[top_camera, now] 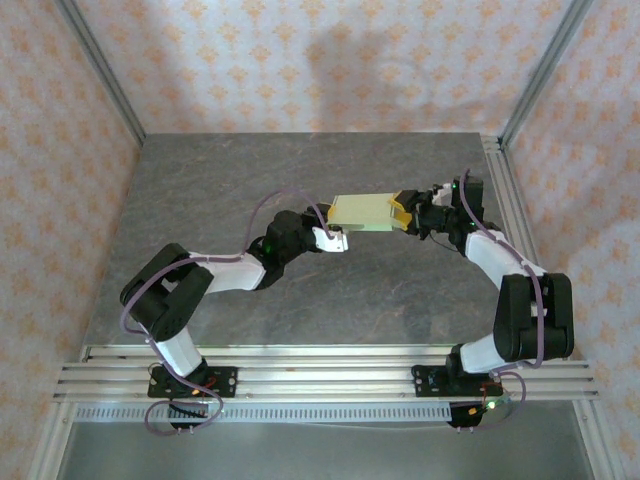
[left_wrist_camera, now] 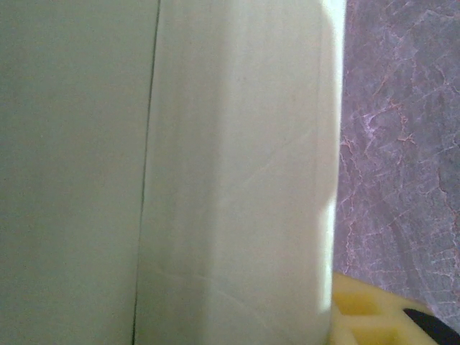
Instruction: Fold the paper box
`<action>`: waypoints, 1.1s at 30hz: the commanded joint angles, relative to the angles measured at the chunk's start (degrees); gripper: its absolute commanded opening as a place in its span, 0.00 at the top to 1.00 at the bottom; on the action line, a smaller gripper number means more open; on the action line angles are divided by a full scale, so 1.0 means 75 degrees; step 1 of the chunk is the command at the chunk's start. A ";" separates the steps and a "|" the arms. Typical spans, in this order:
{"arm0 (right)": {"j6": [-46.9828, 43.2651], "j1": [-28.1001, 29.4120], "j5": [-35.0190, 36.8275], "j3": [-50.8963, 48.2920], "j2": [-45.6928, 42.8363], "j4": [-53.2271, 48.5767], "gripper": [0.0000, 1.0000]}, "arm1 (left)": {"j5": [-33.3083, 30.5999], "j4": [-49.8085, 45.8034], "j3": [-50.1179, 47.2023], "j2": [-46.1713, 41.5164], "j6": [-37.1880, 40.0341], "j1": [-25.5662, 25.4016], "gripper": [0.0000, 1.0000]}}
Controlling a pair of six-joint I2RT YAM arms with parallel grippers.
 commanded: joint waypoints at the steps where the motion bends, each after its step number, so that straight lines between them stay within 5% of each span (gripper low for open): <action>1: -0.0094 -0.0030 -0.0061 0.0264 -0.0259 0.0115 0.52 | 0.0236 -0.0627 0.0212 -0.0324 -0.0080 -0.0007 0.59; 8: -0.0444 -0.0040 0.0356 0.0355 -0.0462 -0.0042 0.22 | 0.0265 -0.1779 0.0219 -0.0680 -0.0775 0.0050 0.60; 12: -0.1514 -0.0070 0.1056 0.0574 -0.0721 -0.1296 0.11 | 0.0559 -0.2698 0.0334 -0.0967 -0.1538 0.0145 0.60; 26: -0.7082 -0.0040 0.3918 0.1288 -0.2426 -0.4285 0.10 | 0.1191 -0.5698 0.1025 -0.1476 -0.3202 0.0184 0.60; 33: -0.9518 0.1029 0.4621 0.1007 -0.3439 -0.4675 0.10 | 0.1518 -0.7248 0.1665 -0.1089 -0.3887 0.0361 0.61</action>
